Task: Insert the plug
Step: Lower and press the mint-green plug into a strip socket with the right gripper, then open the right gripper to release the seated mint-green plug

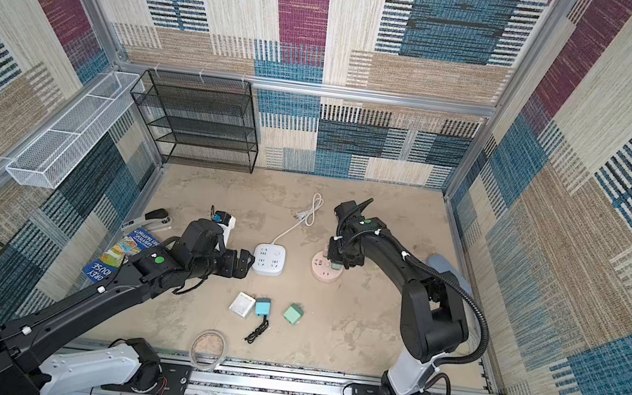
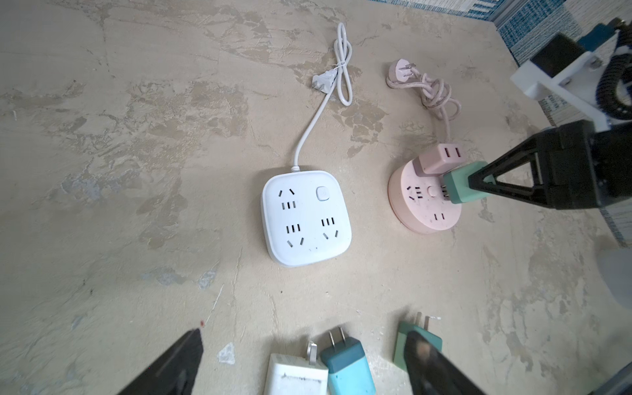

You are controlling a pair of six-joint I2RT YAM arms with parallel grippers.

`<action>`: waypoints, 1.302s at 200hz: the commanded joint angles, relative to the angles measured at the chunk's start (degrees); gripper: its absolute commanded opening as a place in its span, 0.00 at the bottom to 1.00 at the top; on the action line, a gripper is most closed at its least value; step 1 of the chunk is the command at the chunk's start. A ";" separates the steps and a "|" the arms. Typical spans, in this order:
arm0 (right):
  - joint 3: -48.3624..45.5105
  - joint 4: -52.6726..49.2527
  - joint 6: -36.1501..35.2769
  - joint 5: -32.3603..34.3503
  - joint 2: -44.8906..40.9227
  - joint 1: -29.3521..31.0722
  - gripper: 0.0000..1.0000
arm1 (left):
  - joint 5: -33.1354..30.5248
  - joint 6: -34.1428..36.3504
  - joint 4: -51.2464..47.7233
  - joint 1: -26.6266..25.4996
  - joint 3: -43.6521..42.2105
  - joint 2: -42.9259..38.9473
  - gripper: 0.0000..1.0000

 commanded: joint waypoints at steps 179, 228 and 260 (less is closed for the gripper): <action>1.03 -1.96 -6.84 8.68 7.79 0.40 0.00 | 3.74 -0.76 1.43 0.07 1.07 2.95 0.97; 1.44 -1.82 -7.89 7.68 6.63 0.30 0.00 | 4.53 -1.31 1.51 0.07 1.06 3.16 0.97; 0.93 -1.20 -7.52 5.80 6.15 0.29 0.12 | 5.39 -0.93 1.09 0.08 1.74 3.70 0.98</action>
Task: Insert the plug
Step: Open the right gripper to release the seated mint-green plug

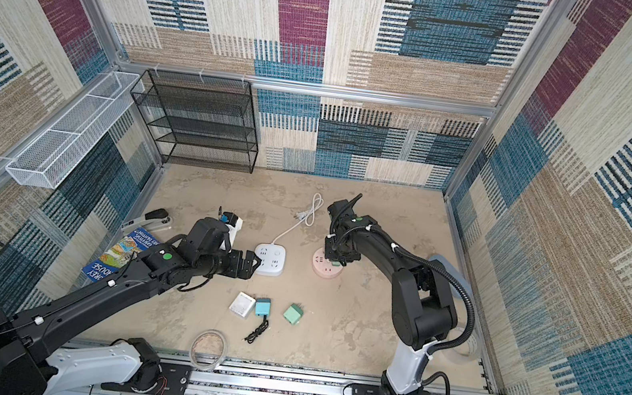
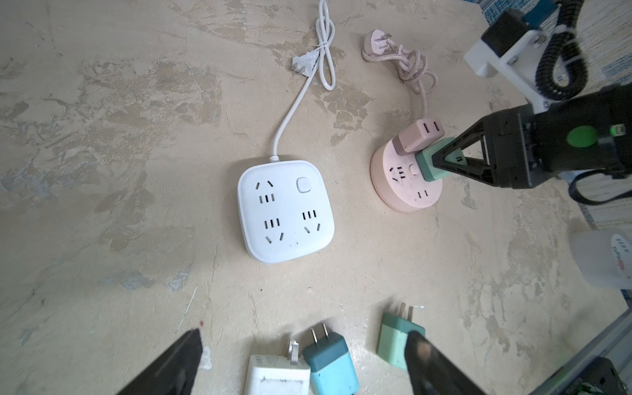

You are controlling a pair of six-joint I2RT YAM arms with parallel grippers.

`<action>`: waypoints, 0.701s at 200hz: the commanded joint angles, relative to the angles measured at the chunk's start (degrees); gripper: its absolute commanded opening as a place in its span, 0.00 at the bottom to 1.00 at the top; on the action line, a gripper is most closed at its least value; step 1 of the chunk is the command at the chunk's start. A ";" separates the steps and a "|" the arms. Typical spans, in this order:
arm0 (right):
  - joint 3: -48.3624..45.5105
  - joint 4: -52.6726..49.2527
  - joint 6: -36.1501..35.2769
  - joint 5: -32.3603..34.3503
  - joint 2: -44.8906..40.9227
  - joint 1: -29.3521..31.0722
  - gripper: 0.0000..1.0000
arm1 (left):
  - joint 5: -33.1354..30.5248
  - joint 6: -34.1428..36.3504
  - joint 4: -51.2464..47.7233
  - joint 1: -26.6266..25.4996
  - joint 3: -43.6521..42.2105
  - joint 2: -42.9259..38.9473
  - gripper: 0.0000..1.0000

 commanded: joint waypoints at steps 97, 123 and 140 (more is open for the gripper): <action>-1.57 -2.25 0.82 -2.58 -4.13 -0.23 0.59 | 2.76 -0.18 -0.65 0.06 1.55 0.78 0.98; -1.35 -3.02 1.19 -2.08 -6.33 -0.19 0.62 | 2.93 0.00 -1.07 0.05 1.92 0.81 0.98; -1.22 -3.72 1.50 -1.41 -8.31 -0.19 0.63 | 2.94 0.00 -1.32 0.05 2.19 1.05 0.98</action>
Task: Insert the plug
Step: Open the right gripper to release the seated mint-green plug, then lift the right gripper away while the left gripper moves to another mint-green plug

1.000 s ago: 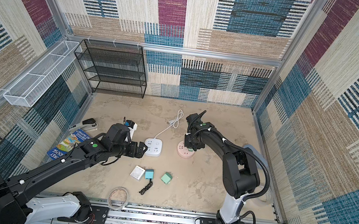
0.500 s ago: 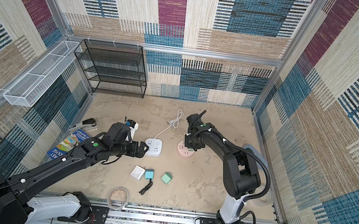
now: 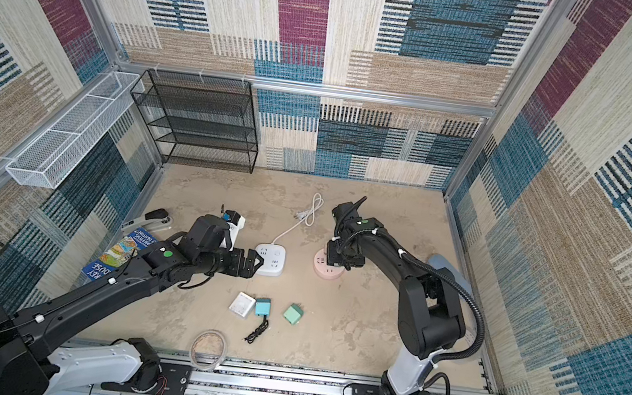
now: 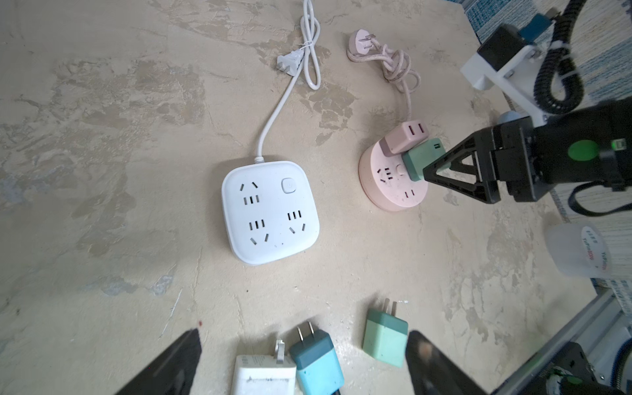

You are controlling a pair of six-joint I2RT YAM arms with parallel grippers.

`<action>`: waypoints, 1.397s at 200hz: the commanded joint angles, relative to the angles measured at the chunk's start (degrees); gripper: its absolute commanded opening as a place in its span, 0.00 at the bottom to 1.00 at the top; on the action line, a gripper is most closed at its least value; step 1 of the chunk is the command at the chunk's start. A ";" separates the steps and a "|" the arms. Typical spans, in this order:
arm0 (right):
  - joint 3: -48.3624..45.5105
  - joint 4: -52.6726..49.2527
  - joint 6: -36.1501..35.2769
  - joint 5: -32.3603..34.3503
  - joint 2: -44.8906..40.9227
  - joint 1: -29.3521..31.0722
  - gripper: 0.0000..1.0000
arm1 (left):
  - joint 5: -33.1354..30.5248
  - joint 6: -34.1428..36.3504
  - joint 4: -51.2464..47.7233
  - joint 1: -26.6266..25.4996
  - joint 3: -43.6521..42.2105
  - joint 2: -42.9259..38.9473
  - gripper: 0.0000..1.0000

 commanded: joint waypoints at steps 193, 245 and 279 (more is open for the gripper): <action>-19.47 18.45 12.70 -2.26 -31.62 4.71 0.58 | 0.29 0.32 -8.72 -20.48 13.90 22.25 0.84; -22.12 20.31 13.00 -1.09 -33.32 4.75 0.59 | -0.67 0.56 -12.12 -23.67 20.36 30.02 0.83; -22.56 20.39 12.85 -0.96 -34.51 4.71 0.59 | -0.93 0.55 -15.11 -24.94 24.24 36.33 0.80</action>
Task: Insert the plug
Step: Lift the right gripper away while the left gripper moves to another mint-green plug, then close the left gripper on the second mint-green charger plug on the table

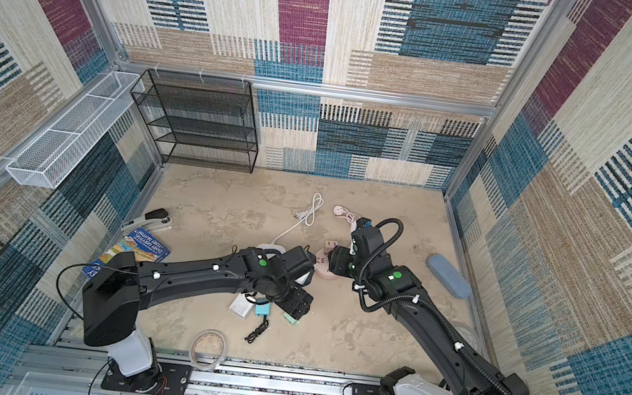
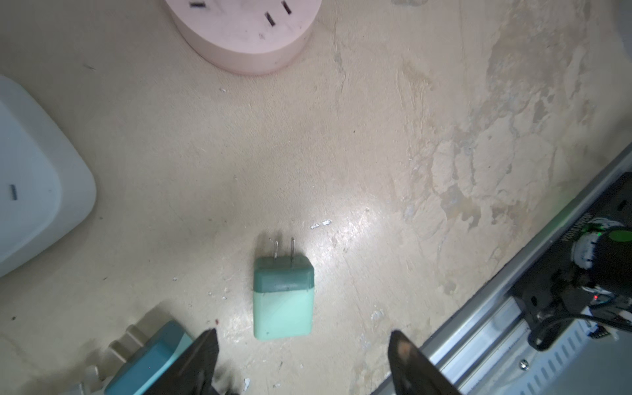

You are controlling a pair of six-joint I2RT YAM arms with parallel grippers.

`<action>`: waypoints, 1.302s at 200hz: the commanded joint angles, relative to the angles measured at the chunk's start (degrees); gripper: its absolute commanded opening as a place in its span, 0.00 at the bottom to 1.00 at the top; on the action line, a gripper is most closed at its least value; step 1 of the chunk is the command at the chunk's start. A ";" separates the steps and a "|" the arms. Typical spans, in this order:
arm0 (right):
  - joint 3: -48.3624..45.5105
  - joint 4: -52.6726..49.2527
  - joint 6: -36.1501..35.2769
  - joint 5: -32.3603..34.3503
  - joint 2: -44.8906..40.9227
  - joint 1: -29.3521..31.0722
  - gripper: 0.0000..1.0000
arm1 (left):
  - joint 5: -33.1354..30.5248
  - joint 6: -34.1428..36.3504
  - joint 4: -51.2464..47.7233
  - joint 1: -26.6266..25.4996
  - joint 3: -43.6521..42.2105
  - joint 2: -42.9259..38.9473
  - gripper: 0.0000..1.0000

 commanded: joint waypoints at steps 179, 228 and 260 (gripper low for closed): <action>-3.60 2.40 -0.03 0.52 -4.85 -0.06 0.59 | -1.53 -0.74 -4.92 -0.69 5.92 12.37 0.65; -4.33 2.47 -0.07 0.32 -5.62 -0.07 0.59 | -1.72 -0.89 -5.06 -0.73 6.86 14.18 0.61; -4.92 2.68 0.07 0.22 -6.54 -0.02 0.58 | -1.81 -1.12 -4.96 -0.63 7.11 14.49 0.55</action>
